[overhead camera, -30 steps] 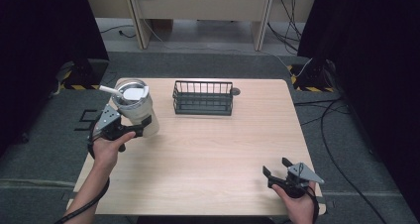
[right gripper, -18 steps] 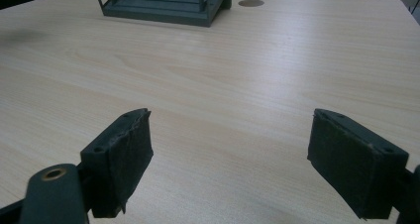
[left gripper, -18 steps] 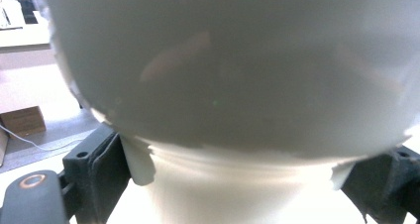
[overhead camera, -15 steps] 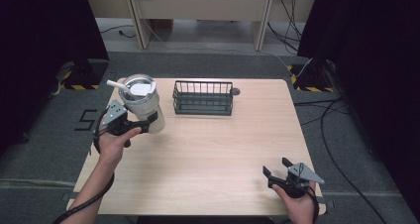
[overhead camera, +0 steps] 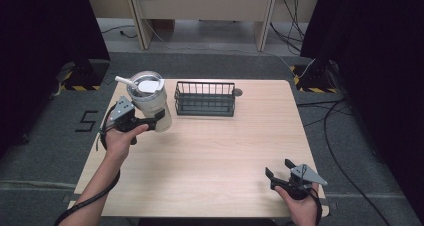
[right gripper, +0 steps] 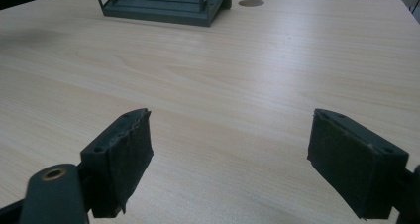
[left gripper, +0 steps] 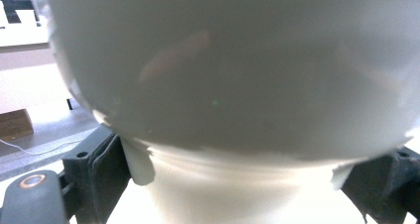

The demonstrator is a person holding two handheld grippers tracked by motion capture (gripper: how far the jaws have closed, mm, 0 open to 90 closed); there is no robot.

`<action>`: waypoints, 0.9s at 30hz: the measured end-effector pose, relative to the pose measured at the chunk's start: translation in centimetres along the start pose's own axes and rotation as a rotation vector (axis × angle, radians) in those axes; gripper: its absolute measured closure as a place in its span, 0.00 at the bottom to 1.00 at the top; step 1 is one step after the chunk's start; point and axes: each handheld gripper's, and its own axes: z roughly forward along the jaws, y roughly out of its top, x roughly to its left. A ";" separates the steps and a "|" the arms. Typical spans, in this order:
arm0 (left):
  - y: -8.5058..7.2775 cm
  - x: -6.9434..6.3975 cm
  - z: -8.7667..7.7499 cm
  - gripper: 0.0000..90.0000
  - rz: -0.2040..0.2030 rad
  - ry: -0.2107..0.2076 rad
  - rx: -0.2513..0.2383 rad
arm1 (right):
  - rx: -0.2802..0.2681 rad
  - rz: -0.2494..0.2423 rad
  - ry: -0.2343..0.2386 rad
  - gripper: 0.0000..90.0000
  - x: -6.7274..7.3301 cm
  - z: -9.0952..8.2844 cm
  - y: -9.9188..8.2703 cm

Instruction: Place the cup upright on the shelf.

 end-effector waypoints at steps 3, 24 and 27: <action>0.2 -0.1 0.3 0.11 0.000 -0.006 0.001 | 0.000 0.000 0.001 0.20 0.0 0.0 0.0; 1.3 -0.9 2.8 0.11 0.022 -0.036 0.008 | 0.001 0.004 0.000 0.20 0.0 0.0 0.0; 1.4 -1.1 3.3 0.11 0.024 -0.042 0.009 | 0.000 0.003 -0.001 0.20 0.0 0.0 0.0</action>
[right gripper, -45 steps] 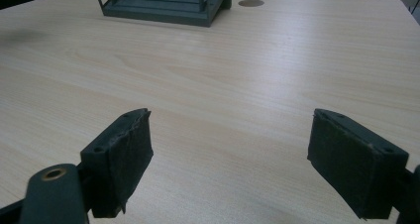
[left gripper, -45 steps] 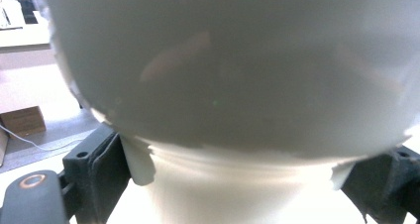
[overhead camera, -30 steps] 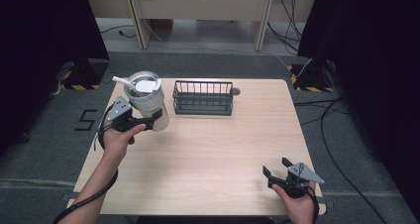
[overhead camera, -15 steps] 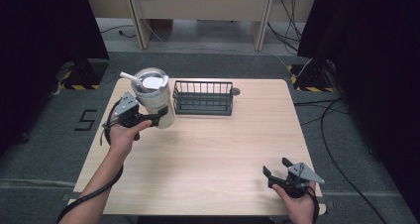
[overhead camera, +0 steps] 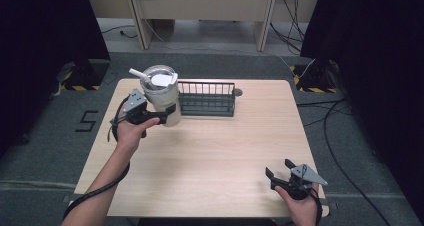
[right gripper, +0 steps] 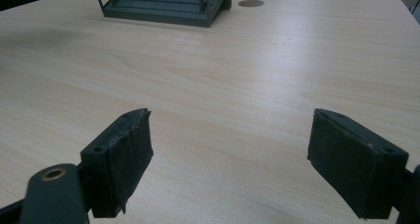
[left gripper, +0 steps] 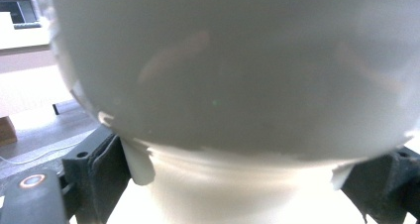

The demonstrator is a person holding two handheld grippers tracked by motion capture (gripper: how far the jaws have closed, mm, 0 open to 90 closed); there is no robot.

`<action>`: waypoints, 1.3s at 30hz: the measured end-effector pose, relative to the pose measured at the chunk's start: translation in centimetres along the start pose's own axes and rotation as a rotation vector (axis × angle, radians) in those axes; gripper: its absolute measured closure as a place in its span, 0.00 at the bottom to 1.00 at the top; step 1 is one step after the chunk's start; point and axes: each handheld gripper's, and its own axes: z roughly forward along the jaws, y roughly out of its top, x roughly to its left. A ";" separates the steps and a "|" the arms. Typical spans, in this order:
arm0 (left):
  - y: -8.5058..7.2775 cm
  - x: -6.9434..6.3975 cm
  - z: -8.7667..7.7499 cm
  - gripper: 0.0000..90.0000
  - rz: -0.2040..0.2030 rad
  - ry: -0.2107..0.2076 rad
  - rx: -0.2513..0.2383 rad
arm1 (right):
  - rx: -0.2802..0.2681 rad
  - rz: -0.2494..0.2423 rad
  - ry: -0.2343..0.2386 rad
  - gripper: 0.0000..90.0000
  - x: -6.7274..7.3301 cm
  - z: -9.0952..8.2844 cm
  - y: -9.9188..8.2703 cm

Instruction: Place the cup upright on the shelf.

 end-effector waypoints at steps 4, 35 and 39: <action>0.2 -0.2 0.5 0.11 -0.001 -0.007 -0.002 | 0.000 0.003 0.001 0.20 0.0 0.0 0.0; 2.0 -0.3 3.7 0.12 0.007 -0.006 -0.003 | -0.005 0.003 0.002 0.20 0.0 0.0 0.0; 2.1 -0.3 4.1 0.12 0.008 -0.007 -0.002 | -0.005 0.003 0.002 0.20 -0.1 0.0 0.0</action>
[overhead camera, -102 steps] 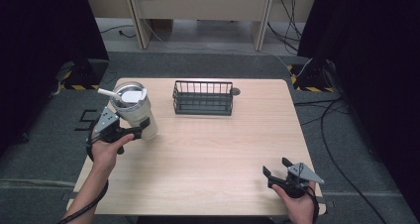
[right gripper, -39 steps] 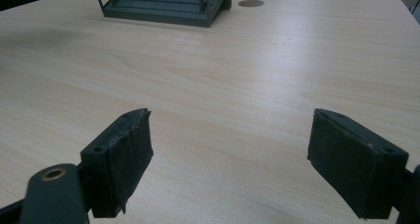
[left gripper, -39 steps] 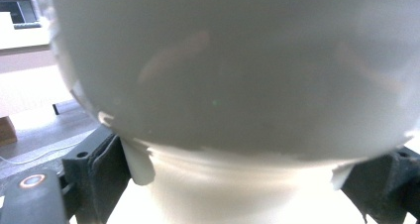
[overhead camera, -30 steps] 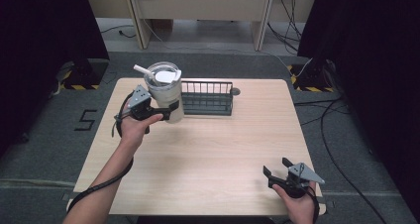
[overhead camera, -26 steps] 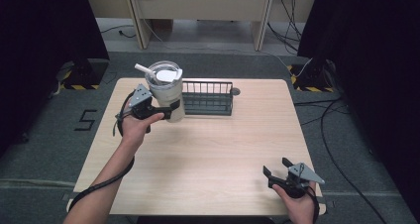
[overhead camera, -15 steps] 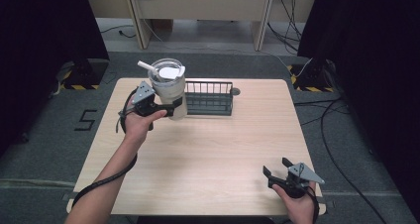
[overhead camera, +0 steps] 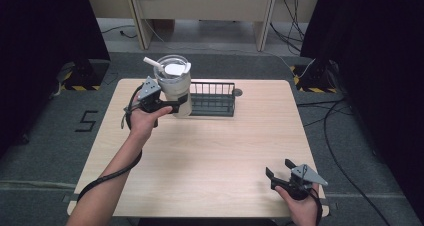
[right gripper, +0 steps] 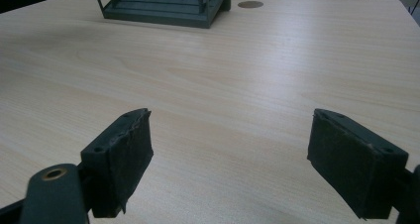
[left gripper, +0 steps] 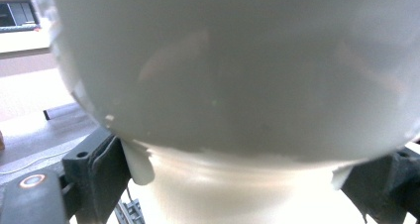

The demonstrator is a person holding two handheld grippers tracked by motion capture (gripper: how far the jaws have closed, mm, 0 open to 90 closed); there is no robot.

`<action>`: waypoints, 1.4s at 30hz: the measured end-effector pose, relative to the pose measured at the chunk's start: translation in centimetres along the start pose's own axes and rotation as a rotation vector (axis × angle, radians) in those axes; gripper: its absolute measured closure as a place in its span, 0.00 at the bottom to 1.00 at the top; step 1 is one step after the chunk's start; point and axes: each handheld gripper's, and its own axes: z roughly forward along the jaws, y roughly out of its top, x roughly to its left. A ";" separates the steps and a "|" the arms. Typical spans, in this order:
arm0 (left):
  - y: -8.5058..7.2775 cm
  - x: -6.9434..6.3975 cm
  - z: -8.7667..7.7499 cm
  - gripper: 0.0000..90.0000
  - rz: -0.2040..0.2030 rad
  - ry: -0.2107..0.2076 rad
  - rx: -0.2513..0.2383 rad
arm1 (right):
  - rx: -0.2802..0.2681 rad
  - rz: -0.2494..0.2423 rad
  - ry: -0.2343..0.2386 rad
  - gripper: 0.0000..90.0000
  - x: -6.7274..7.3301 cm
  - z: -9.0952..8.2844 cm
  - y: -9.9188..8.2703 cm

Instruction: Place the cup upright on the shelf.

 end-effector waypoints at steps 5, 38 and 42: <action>0.3 0.1 0.5 0.12 0.006 -0.003 0.002 | 0.001 0.001 0.001 0.20 0.0 0.0 0.0; 2.1 -0.1 4.7 0.12 0.010 -0.023 0.009 | -0.006 0.007 0.003 0.20 -0.2 0.0 0.0; 2.3 -0.2 5.2 0.12 0.015 -0.025 0.009 | -0.007 0.010 0.002 0.20 -0.2 0.0 0.0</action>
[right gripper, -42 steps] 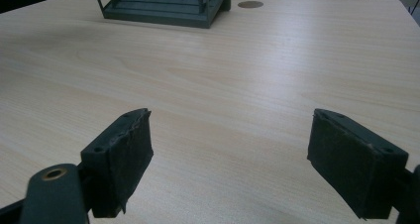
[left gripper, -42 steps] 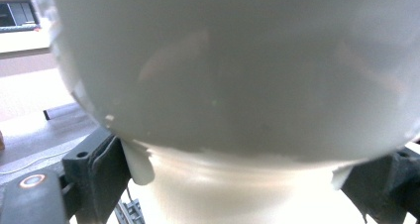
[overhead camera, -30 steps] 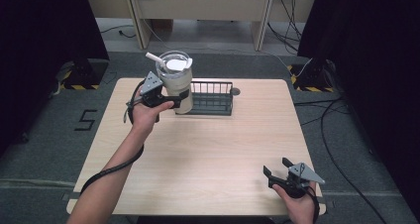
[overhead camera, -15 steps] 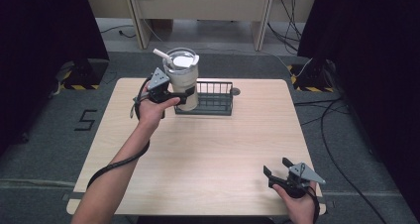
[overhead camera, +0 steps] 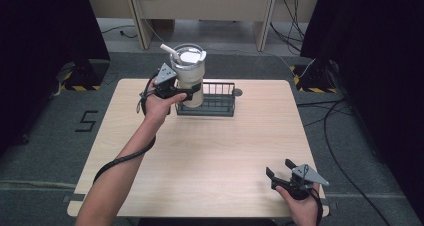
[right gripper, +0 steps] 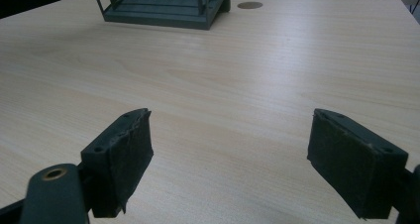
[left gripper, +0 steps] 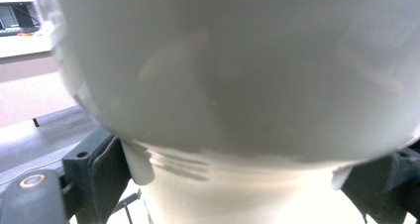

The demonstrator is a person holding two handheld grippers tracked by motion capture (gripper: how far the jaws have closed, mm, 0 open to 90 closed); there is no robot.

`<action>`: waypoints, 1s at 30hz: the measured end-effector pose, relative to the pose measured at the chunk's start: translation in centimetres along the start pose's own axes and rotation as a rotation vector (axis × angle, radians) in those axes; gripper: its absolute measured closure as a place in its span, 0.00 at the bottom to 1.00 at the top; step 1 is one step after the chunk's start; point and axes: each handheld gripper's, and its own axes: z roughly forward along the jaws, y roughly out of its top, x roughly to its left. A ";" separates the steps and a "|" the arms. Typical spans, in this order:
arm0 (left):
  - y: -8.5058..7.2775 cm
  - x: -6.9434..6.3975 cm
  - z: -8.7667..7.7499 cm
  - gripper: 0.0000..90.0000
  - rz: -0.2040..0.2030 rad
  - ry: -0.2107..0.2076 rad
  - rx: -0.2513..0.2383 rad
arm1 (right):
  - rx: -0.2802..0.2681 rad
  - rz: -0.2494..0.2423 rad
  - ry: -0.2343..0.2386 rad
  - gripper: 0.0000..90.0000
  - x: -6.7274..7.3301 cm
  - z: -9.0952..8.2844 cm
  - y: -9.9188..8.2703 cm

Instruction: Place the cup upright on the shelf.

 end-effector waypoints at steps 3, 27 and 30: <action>0.2 0.0 0.3 0.12 -0.002 0.000 -0.001 | 0.000 -0.002 0.000 0.20 0.0 0.0 0.0; 0.6 0.8 3.8 0.12 -0.014 0.012 0.021 | -0.006 0.003 0.002 0.20 -0.1 -0.1 0.0; 0.6 0.9 4.4 0.12 -0.027 0.018 0.018 | -0.005 0.002 0.003 0.20 -0.1 0.0 0.0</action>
